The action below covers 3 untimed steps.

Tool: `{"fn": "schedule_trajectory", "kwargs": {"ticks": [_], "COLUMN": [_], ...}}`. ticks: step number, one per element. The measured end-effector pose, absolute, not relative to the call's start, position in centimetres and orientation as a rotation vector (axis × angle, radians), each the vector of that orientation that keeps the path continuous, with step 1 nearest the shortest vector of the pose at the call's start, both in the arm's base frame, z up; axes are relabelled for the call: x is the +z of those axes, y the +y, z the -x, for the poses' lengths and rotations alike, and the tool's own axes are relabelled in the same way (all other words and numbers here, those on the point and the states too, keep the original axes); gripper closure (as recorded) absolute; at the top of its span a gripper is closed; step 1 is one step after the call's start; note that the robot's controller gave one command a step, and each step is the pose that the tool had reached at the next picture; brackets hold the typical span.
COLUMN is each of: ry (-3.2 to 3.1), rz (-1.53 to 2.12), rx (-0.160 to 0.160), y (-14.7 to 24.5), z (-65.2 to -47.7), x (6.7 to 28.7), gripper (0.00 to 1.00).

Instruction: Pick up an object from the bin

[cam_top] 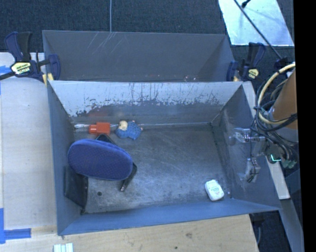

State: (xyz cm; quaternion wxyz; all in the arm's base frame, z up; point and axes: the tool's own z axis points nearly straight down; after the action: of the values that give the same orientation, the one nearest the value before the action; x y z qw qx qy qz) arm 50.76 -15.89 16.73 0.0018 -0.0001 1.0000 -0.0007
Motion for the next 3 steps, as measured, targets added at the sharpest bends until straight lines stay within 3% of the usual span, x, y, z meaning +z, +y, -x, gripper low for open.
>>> {"fn": "schedule_trajectory", "kwargs": {"ticks": [1,2,3], "ry": [2.948,2.957,2.993], "rz": [1.046,1.049,0.929], "rx": [-0.006,-0.003,-0.005], "y": [-8.1,-8.2,-7.3], "z": [-48.6,-48.4,-49.1], "x": [7.2,7.1,23.9], "gripper": [0.0,1.0,1.0]}}
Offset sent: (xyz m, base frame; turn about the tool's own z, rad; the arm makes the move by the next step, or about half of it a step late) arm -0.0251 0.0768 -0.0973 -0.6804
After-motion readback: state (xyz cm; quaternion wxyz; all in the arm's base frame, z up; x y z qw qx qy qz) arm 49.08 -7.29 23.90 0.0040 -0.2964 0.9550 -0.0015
